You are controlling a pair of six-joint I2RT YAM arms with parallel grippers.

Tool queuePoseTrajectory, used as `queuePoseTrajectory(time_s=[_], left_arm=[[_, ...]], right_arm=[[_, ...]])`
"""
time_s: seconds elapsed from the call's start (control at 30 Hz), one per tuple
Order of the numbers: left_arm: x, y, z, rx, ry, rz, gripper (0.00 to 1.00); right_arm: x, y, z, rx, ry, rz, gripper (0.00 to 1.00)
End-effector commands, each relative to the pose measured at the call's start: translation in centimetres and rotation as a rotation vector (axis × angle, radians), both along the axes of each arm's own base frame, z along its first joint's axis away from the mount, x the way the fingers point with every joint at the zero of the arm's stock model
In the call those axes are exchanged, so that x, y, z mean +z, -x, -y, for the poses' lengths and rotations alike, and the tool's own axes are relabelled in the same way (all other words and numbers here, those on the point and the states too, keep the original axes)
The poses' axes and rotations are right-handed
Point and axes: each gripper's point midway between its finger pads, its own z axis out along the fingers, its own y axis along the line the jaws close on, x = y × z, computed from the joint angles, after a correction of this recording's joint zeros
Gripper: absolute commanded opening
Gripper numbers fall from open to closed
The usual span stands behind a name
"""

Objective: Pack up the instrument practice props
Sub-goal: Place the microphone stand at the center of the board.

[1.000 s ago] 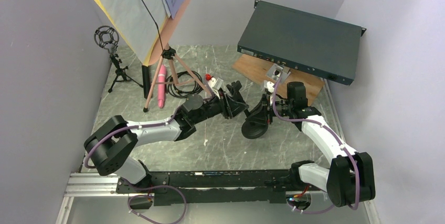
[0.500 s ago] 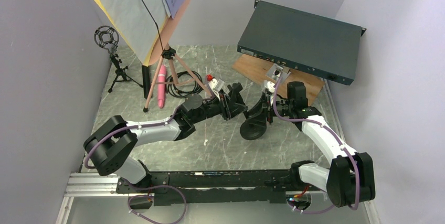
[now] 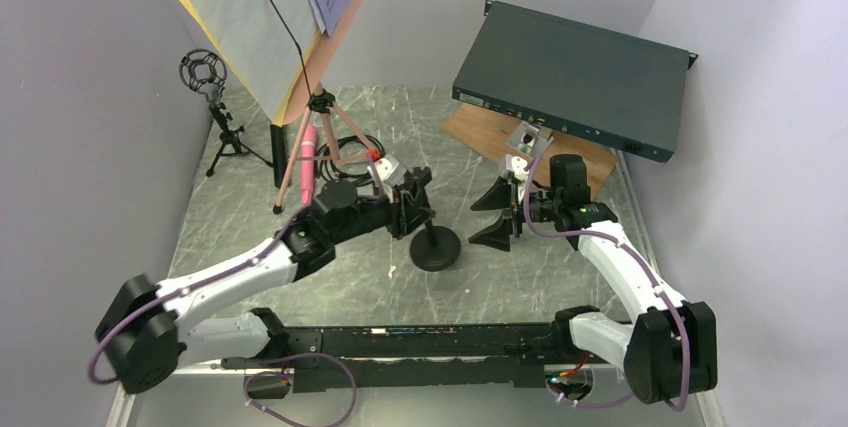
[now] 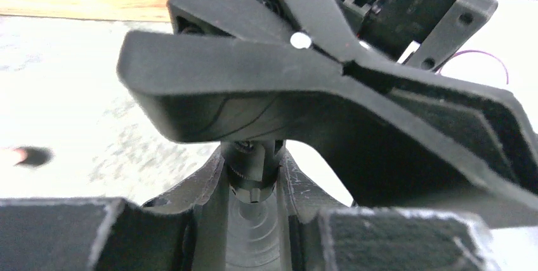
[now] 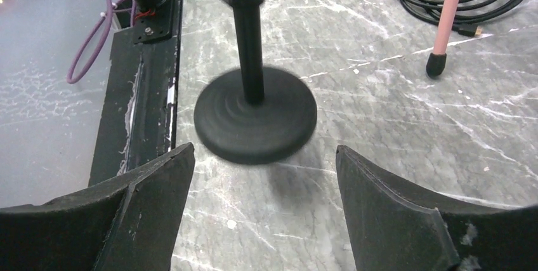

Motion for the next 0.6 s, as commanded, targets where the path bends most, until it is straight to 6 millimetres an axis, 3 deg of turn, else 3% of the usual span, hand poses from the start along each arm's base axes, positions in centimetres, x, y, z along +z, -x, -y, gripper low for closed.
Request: queuePoseTrajectory(time_s=[0.0,0.17,0.3,0.57], left_arm=[[0.6,-0.3,-5.3,0.124,-0.185,0.091,0.0],[0.0,-0.2,-12.0,0.301,-0.397,0.093,0.0],[0.8,-1.3,-17.0,0.496,-0.496,0.155,0.0],[2.7,-3.5,-24.9,0.816,-0.608,0.288,0.0]], right_arm=[[2.0,-0.4,0.0,0.014,-0.01,0.106,0.84],[2.2,-0.4,0.1,0.005,-0.008,0.109,0.85],[2.3,-0.4,0.1,0.003,-0.009,0.11,0.85],[2.1,-0.6,0.1,-0.007,-0.006,0.113,0.85]])
